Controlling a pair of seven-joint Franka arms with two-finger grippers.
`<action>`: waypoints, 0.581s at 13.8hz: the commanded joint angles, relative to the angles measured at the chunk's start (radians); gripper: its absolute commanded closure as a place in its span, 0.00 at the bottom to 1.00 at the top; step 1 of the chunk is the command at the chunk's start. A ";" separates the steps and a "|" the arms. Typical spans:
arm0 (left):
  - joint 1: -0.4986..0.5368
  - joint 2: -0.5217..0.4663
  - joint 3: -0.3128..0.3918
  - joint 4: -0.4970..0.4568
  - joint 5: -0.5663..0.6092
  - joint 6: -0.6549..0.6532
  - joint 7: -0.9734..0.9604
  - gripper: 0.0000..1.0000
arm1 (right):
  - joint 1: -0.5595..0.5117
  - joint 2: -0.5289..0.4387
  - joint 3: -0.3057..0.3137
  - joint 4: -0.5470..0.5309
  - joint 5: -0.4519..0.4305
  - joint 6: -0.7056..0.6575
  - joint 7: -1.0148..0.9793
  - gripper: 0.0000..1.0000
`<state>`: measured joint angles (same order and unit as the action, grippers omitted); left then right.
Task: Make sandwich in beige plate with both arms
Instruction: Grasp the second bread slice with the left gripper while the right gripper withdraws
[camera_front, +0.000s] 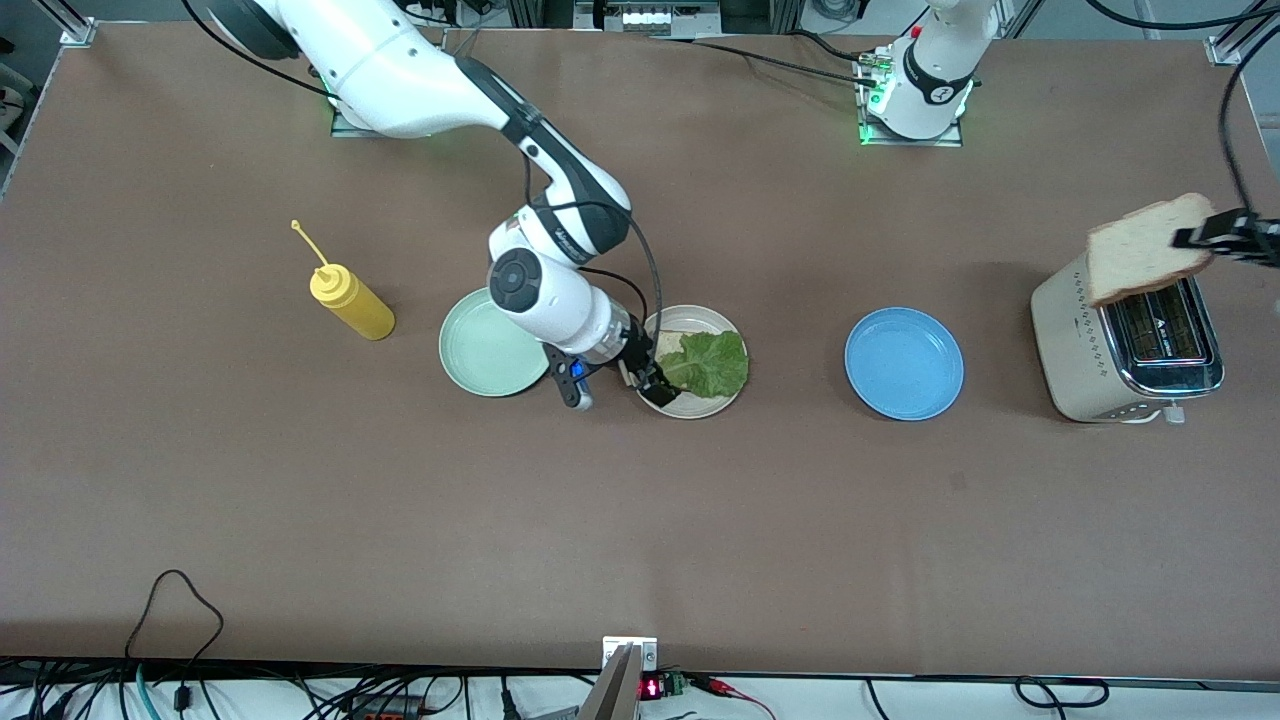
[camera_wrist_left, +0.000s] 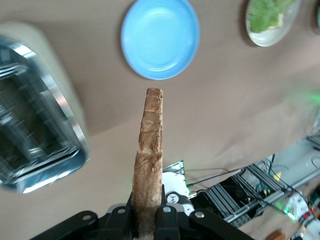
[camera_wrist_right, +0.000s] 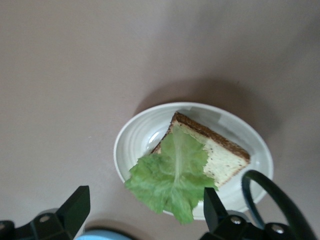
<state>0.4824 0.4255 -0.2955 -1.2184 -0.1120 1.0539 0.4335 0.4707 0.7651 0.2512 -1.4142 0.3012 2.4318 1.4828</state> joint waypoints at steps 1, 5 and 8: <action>-0.043 0.010 -0.020 -0.042 -0.043 0.047 0.001 1.00 | -0.104 -0.127 0.007 -0.025 0.016 -0.176 -0.146 0.00; -0.135 0.051 -0.020 -0.159 -0.231 0.175 -0.071 1.00 | -0.210 -0.278 0.005 -0.084 0.004 -0.377 -0.437 0.00; -0.258 0.134 -0.020 -0.158 -0.360 0.271 -0.191 1.00 | -0.337 -0.380 0.003 -0.129 -0.004 -0.552 -0.725 0.00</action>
<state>0.2878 0.5186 -0.3191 -1.3794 -0.4064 1.2813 0.3041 0.2144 0.4691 0.2450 -1.4729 0.2978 1.9607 0.9205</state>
